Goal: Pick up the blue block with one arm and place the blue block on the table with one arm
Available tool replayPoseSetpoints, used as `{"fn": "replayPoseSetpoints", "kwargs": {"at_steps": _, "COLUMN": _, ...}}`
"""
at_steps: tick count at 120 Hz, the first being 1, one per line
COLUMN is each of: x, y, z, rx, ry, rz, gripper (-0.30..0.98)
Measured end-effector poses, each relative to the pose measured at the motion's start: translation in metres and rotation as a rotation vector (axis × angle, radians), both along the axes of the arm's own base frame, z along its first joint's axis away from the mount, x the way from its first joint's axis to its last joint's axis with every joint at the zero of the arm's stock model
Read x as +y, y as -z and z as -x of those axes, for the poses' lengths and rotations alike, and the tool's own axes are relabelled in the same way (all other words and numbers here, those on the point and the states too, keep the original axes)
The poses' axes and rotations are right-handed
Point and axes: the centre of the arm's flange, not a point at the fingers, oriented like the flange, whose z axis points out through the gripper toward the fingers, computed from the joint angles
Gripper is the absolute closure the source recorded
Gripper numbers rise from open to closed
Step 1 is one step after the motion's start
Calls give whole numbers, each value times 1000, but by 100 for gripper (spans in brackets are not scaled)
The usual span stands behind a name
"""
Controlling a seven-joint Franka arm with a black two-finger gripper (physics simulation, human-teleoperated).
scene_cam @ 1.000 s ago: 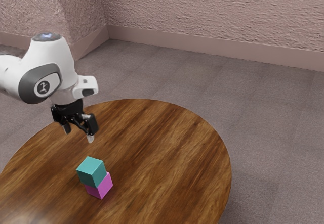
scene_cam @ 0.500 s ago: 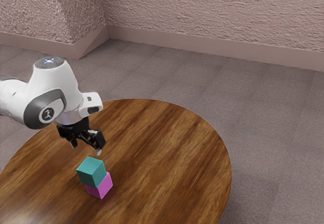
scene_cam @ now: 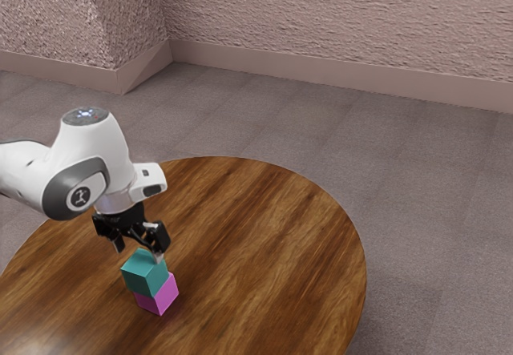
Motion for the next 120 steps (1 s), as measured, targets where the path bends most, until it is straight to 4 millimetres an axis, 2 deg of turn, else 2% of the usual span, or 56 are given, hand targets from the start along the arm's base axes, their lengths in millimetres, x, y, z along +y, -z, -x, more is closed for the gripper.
{"fn": "replayPoseSetpoints", "kwargs": {"at_steps": 38, "x": 0, "y": 27, "z": -5, "rx": 50, "ry": -28, "rz": 17, "gripper": 3}}
{"fn": "replayPoseSetpoints", "kwargs": {"at_steps": 60, "x": -1, "y": 39, "z": -9, "rx": 66, "ry": -44, "rz": 30, "gripper": 17}}
{"fn": "replayPoseSetpoints", "kwargs": {"at_steps": 72, "x": -1, "y": 40, "z": -9, "rx": 67, "ry": -50, "rz": 33, "gripper": 24}}
{"fn": "replayPoseSetpoints", "kwargs": {"at_steps": 102, "x": 0, "y": 34, "z": -13, "rx": 56, "ry": -61, "rz": 36, "gripper": 27}}
{"fn": "replayPoseSetpoints", "kwargs": {"at_steps": 110, "x": 0, "y": 25, "z": -19, "rx": 47, "ry": -61, "rz": 36, "gripper": 28}}
{"fn": "replayPoseSetpoints", "kwargs": {"at_steps": 120, "x": -6, "y": 24, "z": -33, "rx": 55, "ry": -52, "rz": 36, "gripper": 28}}
